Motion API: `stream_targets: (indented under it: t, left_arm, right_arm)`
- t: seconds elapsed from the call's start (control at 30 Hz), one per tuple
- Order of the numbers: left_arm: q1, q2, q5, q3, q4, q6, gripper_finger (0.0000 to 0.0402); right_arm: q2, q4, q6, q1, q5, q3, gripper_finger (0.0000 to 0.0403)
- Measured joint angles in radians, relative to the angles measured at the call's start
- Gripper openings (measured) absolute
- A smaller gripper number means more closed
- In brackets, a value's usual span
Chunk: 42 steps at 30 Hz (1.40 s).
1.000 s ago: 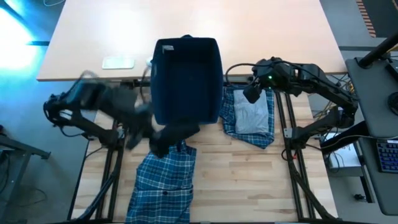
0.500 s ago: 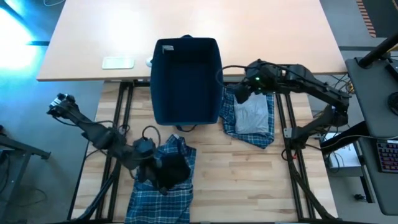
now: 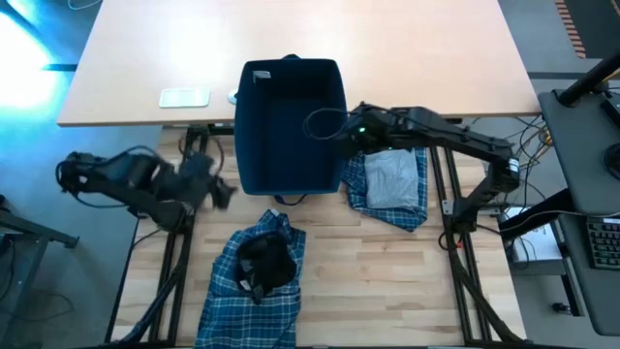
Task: Fold Laundry from Bin
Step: Fold the black boxer short
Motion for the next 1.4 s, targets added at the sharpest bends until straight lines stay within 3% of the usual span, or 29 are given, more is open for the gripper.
stream_targets:
  t: [0.13, 0.33, 0.53, 0.6, 0.7, 0.77, 0.83, 0.9, 1.2, 1.4]
  left_arm:
    - [0.295, -0.002, 0.022, -0.008, 0.006, 0.112, 0.0324]
    - [0.653, 0.025, 0.270, -0.149, 0.317, 0.324, 0.0311]
    - [0.760, 0.092, 0.309, -0.238, 0.406, 0.333, 0.0299]
    - [0.758, 0.111, 0.316, -0.237, 0.435, 0.352, 0.0270]
    - [0.750, 0.151, 0.357, -0.206, 0.480, 0.393, 0.0189]
    - [0.749, 0.182, 0.357, -0.164, 0.484, 0.424, 0.0118]
    - [0.761, 0.220, 0.340, -0.108, 0.471, 0.460, 0.0045]
    - [0.788, 0.266, 0.330, -0.034, 0.488, 0.502, 0.0017]
    - [0.965, 0.589, 0.340, 0.365, 0.499, 0.710, 0.0021]
    - [1.037, 0.872, 0.395, 0.729, 0.409, 0.727, 0.0024]
  right_arm:
    - [0.068, 0.002, 0.053, 0.000, 0.004, 0.000, 0.0233]
    - [0.138, 0.000, 0.117, 0.000, 0.003, -0.001, 0.0232]
    - [0.181, 0.030, 0.161, 0.000, 0.006, -0.001, 0.0188]
    - [0.182, 0.037, 0.171, 0.000, 0.010, -0.001, 0.0151]
    - [0.185, 0.076, 0.162, 0.000, 0.036, -0.001, 0.0076]
    - [0.183, 0.077, 0.140, -0.006, 0.059, 0.004, 0.0029]
    - [0.183, 0.090, 0.118, -0.022, 0.088, 0.027, 0.0019]
    - [0.183, 0.096, 0.081, -0.054, 0.112, 0.053, 0.0015]
    - [0.180, 0.278, -0.177, -0.277, 0.136, 0.112, 0.0012]
    - [0.180, 0.368, -0.272, -0.467, 0.006, 0.092, 0.0012]
